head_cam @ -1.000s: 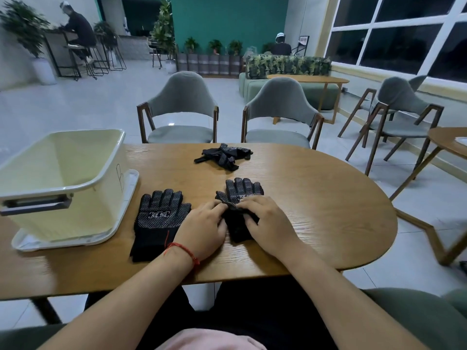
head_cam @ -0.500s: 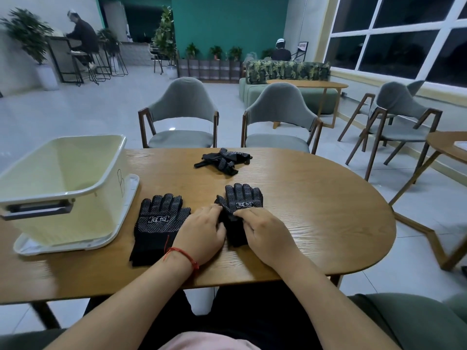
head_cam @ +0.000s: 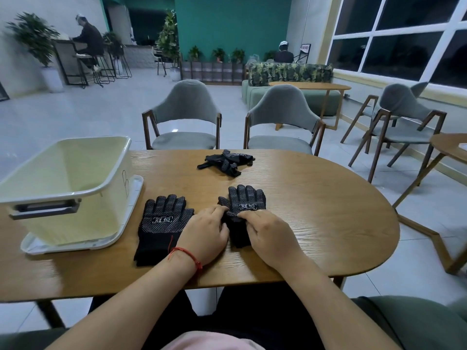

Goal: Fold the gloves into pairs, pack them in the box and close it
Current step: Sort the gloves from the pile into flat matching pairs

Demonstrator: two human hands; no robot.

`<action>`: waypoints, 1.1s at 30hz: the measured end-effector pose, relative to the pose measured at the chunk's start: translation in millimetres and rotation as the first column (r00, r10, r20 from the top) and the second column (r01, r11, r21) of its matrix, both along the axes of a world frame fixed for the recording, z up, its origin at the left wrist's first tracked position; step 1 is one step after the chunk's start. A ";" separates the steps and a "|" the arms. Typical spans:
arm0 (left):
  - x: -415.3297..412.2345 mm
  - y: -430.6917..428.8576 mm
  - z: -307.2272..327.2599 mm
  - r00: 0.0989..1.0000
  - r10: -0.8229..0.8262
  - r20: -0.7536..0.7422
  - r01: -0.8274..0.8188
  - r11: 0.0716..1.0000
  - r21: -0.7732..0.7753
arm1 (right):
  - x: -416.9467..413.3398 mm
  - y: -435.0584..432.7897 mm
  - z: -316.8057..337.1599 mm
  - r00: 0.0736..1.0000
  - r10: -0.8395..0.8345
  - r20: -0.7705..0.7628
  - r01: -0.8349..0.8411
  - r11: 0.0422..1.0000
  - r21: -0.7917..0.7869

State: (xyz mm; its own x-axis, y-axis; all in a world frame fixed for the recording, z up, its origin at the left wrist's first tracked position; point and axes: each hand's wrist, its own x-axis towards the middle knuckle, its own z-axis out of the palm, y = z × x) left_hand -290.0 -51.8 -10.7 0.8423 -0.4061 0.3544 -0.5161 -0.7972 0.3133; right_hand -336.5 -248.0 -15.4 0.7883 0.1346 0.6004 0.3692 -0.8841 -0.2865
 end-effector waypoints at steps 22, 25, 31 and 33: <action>-3.1 3.6 1.0 0.981 -0.196 -0.010 0.195 0.979 -0.055 | 35.3 -11.3 34.1 0.973 -0.026 -0.230 0.045 0.996 0.077; -2.2 3.4 0.0 0.980 -0.197 -0.011 0.196 0.979 -0.054 | 49.2 3.8 35.9 0.923 0.012 -0.384 -0.028 0.999 -0.036; 1.2 6.3 1.0 0.981 -0.186 -0.054 0.179 0.978 -0.110 | 65.8 18.3 24.5 0.818 -0.136 -0.559 0.037 0.982 -0.184; 0.8 6.6 0.7 0.980 -0.192 -0.054 0.186 0.977 -0.106 | 64.4 16.7 20.7 0.796 -0.159 -0.584 0.057 0.980 -0.188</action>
State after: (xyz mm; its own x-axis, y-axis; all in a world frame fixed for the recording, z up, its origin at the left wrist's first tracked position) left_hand -289.2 -45.3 -10.1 0.7760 -0.5253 0.3492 -0.6307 -0.6501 0.4236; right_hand -272.1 -231.3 5.3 0.9970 0.0767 -0.0118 0.0705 -0.9587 -0.2757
